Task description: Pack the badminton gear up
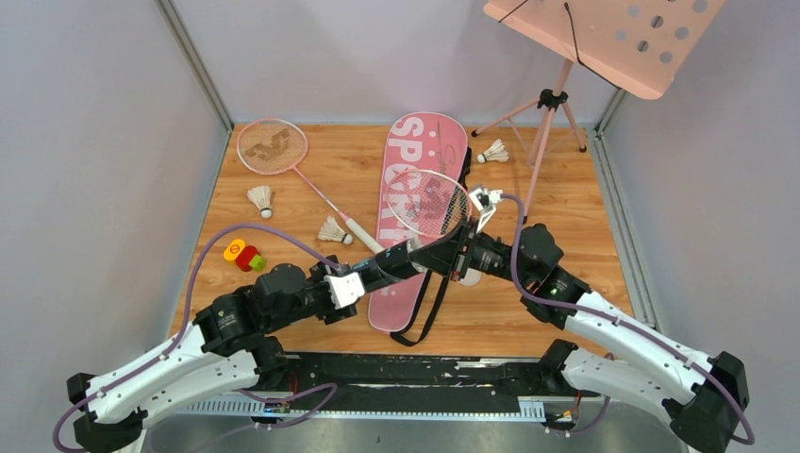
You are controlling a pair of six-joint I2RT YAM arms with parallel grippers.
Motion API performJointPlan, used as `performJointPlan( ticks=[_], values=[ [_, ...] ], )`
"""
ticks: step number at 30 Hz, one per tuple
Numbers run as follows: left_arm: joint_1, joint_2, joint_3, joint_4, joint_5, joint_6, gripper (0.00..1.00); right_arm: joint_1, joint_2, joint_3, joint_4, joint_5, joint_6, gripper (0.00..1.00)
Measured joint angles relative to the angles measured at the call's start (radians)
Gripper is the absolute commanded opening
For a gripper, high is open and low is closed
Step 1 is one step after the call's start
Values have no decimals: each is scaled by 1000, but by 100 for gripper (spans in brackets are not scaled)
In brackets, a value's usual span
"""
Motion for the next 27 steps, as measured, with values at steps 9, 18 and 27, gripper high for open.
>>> performJointPlan(
  ticks=[9, 18, 27],
  values=[
    [0, 0, -4, -19, 0, 0, 51, 26, 47, 0, 0, -2, 6, 0],
    [0, -1, -4, -34, 1, 3, 51, 44, 77, 0, 4, -2, 9, 0],
    [0, -3, -5, -36, 1, 3, 51, 47, 94, 1, 24, -2, 29, 0]
  ],
)
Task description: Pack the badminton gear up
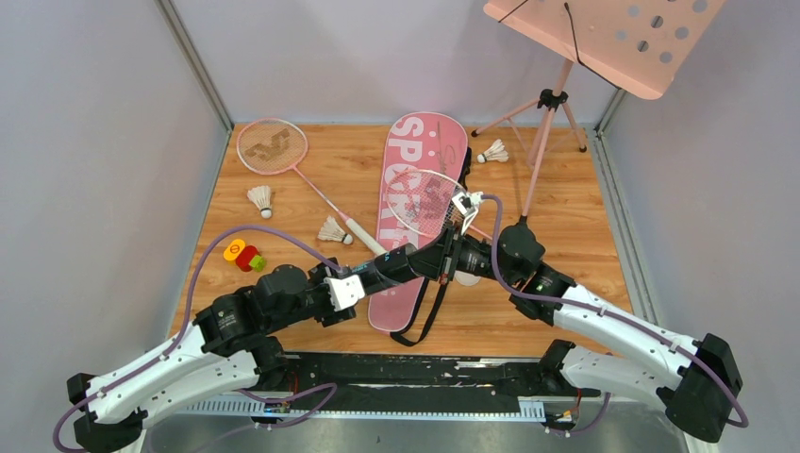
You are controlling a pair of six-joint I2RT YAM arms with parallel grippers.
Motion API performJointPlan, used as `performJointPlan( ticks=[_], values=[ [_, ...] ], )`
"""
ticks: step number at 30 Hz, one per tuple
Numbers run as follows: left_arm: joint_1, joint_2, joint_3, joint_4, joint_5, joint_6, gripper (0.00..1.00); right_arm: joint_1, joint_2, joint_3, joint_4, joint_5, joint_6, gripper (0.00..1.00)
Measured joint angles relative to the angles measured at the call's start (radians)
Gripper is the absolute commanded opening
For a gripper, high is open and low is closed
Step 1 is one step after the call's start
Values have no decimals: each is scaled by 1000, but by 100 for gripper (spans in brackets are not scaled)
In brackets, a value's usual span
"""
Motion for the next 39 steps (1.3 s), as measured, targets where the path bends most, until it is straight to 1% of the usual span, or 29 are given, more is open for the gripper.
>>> performJointPlan(
  ticks=[2, 8, 10, 16, 19, 25, 27, 31, 35, 39],
  values=[
    [0, -1, 0, 0, 0, 0, 51, 0, 0, 0, 2, 0, 8, 2],
    [0, -2, 0, 1, 1, 0, 51, 1, -4, 1, -10, 8, 30, 15],
    [0, -2, 0, 4, 5, 0, 51, 2, -14, 2, -26, 20, 32, 17],
    [0, -2, 0, 25, 18, 0, 51, 7, -100, 3, -109, 85, 49, 34],
    [0, -3, 0, 37, 25, 0, 51, 7, -156, 3, -136, 120, 56, 38],
    [0, -5, 0, 39, 27, 1, 51, 8, -236, 6, -178, 181, 47, 57],
    [0, -9, 0, 39, 27, 3, 51, 8, -245, 14, -199, 203, 31, 62],
    [0, -21, 0, 39, 34, 3, 51, 8, -232, 50, -266, 245, -16, 65],
    [0, -29, 0, 39, 39, 4, 51, 8, -200, 87, -338, 291, -89, 65],
    [0, -31, 0, 38, 42, 4, 51, 5, -165, 134, -409, 427, -206, 61]
  ],
)
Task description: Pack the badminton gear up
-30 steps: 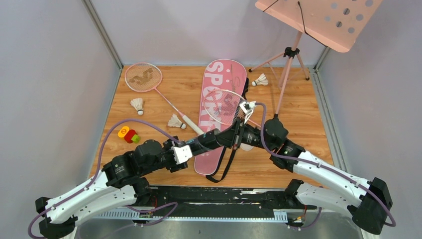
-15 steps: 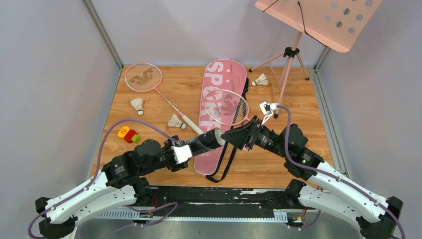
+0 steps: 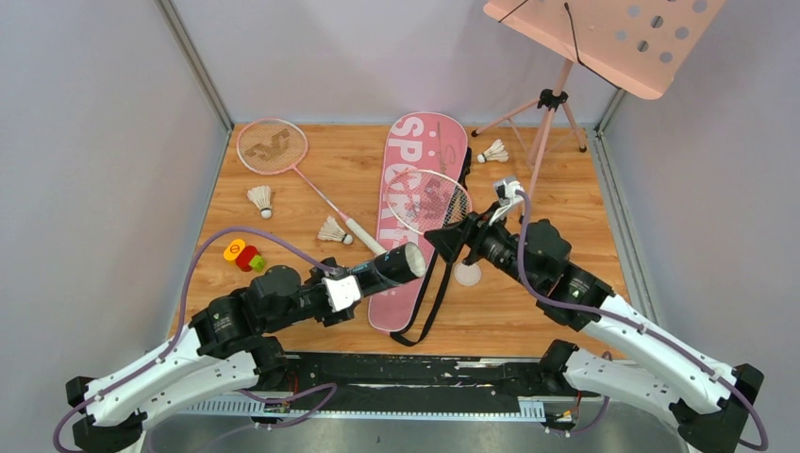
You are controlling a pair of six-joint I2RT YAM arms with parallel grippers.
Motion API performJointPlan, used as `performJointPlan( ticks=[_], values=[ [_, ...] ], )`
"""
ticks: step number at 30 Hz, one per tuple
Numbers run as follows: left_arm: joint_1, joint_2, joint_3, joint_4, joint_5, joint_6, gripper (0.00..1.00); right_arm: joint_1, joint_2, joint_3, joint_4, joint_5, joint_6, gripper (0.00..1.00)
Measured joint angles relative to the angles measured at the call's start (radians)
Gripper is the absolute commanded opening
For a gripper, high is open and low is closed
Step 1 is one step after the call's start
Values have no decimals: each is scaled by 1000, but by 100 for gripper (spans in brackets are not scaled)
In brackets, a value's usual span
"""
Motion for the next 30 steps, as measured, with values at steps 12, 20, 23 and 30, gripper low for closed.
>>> performJointPlan(
  ticks=[12, 20, 23, 30],
  values=[
    [0, -22, 0, 0, -5, 2, 50, -293, 356, 85, 119, 318, -356, 58],
    [0, -12, 0, -5, -8, 0, 50, -484, 809, 339, 177, 317, -549, 59],
    [0, -4, 0, -6, -8, 0, 50, -507, 964, 459, 202, 306, -669, 63],
    [0, -2, 0, -6, 1, 0, 50, -561, 1154, 575, 195, 176, -1009, 63]
  ],
)
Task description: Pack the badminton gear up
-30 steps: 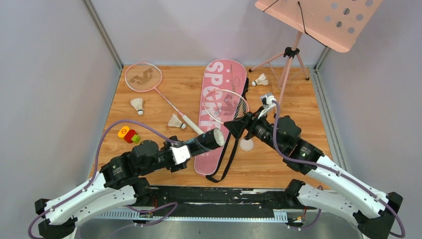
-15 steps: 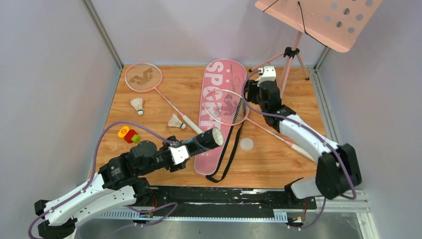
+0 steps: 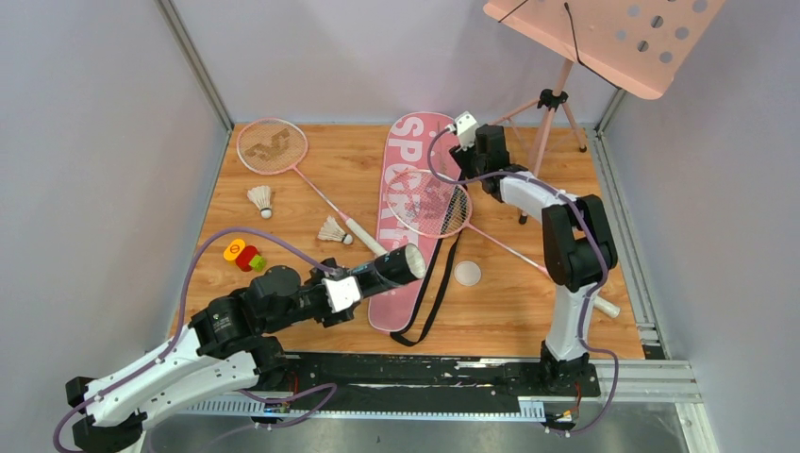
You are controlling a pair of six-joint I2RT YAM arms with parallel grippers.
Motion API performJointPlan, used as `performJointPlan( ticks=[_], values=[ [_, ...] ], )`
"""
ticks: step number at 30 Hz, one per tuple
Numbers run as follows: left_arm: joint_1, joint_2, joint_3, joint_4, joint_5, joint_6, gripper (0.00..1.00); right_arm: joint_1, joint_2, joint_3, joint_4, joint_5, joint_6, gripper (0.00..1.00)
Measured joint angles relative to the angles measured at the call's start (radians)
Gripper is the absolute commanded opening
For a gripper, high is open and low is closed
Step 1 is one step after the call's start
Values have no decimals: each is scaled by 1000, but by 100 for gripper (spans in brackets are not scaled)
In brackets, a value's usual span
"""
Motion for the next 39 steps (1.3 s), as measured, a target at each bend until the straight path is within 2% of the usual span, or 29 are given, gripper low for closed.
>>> performJointPlan(
  ticks=[9, 17, 33, 39],
  values=[
    [0, 1, 0, 1, 48, 0, 51, -75, 86, 86, -97, -191, -372, 56],
    [0, 1, 0, 1, 63, 1, 52, -99, 212, 184, -127, -234, -614, 56],
    [0, 15, 0, 2, 63, 3, 52, -106, 338, 286, -147, -216, -863, 52],
    [0, 22, 0, 2, 66, 3, 52, -114, 375, 328, -146, -200, -921, 41]
  ],
)
